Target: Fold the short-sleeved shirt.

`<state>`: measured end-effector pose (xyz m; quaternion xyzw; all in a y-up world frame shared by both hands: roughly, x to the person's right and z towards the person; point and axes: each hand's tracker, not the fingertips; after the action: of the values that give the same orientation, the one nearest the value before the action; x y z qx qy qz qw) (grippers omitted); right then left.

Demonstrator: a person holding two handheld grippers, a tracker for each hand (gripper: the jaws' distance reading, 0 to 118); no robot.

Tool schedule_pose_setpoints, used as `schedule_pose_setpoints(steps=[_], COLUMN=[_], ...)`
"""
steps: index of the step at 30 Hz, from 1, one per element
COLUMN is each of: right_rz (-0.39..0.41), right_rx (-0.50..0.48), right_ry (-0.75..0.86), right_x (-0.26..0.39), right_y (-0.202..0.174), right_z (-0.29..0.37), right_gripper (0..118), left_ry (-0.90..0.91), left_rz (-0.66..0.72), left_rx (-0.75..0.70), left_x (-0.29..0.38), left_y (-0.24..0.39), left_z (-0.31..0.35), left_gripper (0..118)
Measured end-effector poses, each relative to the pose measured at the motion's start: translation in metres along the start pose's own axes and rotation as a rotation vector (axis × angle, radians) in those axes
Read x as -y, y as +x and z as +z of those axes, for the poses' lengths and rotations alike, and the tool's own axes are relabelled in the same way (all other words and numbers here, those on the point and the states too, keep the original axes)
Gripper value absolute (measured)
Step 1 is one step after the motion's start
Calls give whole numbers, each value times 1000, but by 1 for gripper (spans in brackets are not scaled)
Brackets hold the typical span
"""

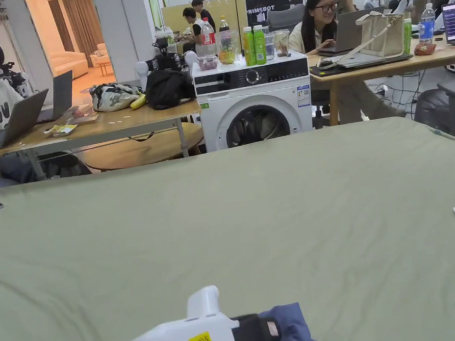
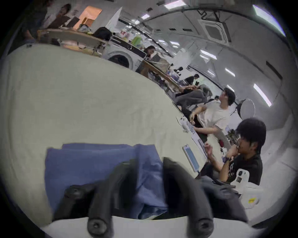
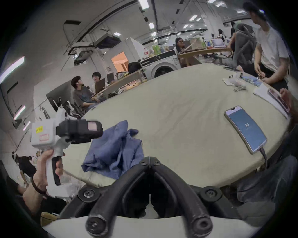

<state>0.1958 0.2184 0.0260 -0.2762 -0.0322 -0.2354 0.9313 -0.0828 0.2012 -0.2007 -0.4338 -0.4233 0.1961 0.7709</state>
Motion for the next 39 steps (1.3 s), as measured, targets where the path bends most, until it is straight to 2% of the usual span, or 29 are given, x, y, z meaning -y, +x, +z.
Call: schedule_pose_setpoints(steps=[1, 2, 5, 6, 11, 12, 13, 15, 16, 17, 20, 22, 24, 28, 33, 34, 35, 36, 38, 39], right_rz=[4, 12, 37, 43, 68, 79, 89, 101, 114, 135, 261, 339, 347, 359, 292, 294, 294, 294, 286, 257], right_rx=[-2, -5, -8, -7, -40, -49, -63, -118, -122, -119, 52, 94, 85, 82, 55, 56, 55, 51, 33, 12], right_ry=[-1, -5, -19, -24, -61, -62, -64, -98, -117, -140, -258, -359, -291, -278, -298, -298, -298, -294, -283, -280], right_x=[0, 0, 4, 6, 8, 6, 2, -6, -11, -14, -17, -5, 2, 4, -2, -2, -2, -2, 0, 1], right_y=[-3, -5, -14, -16, -27, -33, -39, -50, -57, -62, -76, -74, -75, -74, -68, -68, -67, -66, -62, -58], right_z=[-1, -1, -1, -1, -16, -24, -33, -56, -71, -84, -132, -160, -159, -152, -153, -153, -153, -152, -149, -149], right_gripper=[0, 0, 0, 0, 0, 0, 0, 0, 0, 0, 0, 0, 0, 0, 0, 0, 0, 0, 0, 0], left_ry=[-51, -115, -205, -159, -100, -31, 17, 88, 99, 106, 109, 133, 131, 112, 17, 26, 37, 40, 59, 79], left_rz=[-14, -55, -163, -156, -57, -45, -37, 6, 32, 56, 147, 215, 262, 281, 300, 281, 241, 225, 260, 278], left_rx=[-27, -46, -146, -97, -55, -49, -14, 41, 50, 50, -32, -85, -87, -76, 40, 6, -68, -65, -17, -9], left_x=[6, 13, 38, 39, 23, 18, 14, 6, 3, -1, -4, 4, 11, 18, 25, 26, 27, 28, 27, 26], left_y=[-1, -1, -1, 0, 0, 1, -1, -11, -17, -25, -57, -81, -98, -109, -106, -102, -98, -100, -103, -103], left_z=[-12, -27, -66, -62, -35, -20, -7, 21, 36, 48, 79, 93, 94, 76, 37, 32, 32, 32, 40, 46], left_gripper=[14, 3, 3, 2, 0, 3, 12, 50, 60, 65, 69, 70, 70, 70, 70, 69, 56, 32, 27, 26])
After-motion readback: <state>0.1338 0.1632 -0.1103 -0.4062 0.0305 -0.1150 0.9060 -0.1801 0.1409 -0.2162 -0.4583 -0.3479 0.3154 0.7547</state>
